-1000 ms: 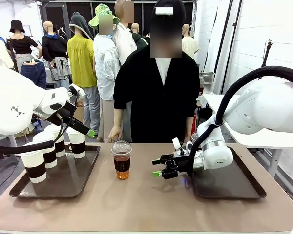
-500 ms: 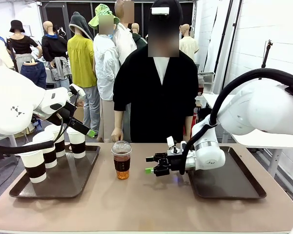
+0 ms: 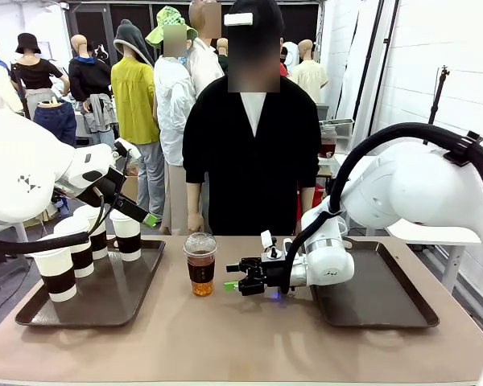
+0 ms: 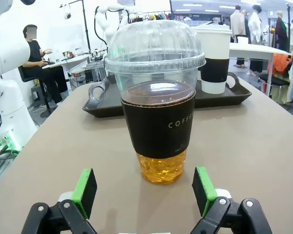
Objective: Distribute the coffee onto the tray.
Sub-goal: Pick up another iced Americano from the middle of the table and place it on the right Handle tray.
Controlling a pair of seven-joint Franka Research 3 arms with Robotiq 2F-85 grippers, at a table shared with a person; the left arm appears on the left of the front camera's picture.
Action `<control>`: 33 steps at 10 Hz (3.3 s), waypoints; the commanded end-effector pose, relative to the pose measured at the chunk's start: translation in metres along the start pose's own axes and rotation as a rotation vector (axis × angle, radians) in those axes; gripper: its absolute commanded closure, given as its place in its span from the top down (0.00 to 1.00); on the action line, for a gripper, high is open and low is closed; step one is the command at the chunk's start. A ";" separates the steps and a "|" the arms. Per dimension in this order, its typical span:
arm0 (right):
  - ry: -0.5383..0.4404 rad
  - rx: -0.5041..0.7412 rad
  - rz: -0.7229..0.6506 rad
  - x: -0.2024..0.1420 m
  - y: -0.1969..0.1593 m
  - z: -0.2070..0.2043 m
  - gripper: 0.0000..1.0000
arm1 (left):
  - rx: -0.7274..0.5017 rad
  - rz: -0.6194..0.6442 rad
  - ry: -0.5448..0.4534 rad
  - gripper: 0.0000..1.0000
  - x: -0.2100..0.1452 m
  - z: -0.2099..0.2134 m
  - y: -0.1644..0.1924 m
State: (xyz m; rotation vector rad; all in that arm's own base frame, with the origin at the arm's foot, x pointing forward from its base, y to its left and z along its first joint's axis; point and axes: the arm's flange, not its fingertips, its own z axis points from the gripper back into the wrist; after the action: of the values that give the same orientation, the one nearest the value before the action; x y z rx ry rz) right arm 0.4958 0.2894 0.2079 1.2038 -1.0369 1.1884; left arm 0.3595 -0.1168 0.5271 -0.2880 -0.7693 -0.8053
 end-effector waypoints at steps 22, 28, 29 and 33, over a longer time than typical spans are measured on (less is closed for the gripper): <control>-0.103 0.049 0.026 0.012 -0.026 -0.066 1.00 | -0.007 0.005 0.002 1.00 -0.001 0.000 0.001; -0.082 0.069 0.008 0.013 -0.027 -0.078 1.00 | -0.007 0.005 0.002 1.00 -0.001 0.000 0.001; -0.076 0.064 -0.003 0.014 -0.026 -0.078 0.80 | -0.007 0.005 0.002 1.00 -0.001 0.000 0.001; -0.079 0.066 -0.003 0.017 -0.024 -0.078 0.60 | -0.007 0.005 0.002 1.00 -0.001 0.000 0.001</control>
State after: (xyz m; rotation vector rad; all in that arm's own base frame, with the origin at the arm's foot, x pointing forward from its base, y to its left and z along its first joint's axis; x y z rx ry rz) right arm 0.5182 0.3629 0.2096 1.3121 -1.0826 1.2028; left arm 0.3595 -0.1168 0.5271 -0.2880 -0.7693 -0.8052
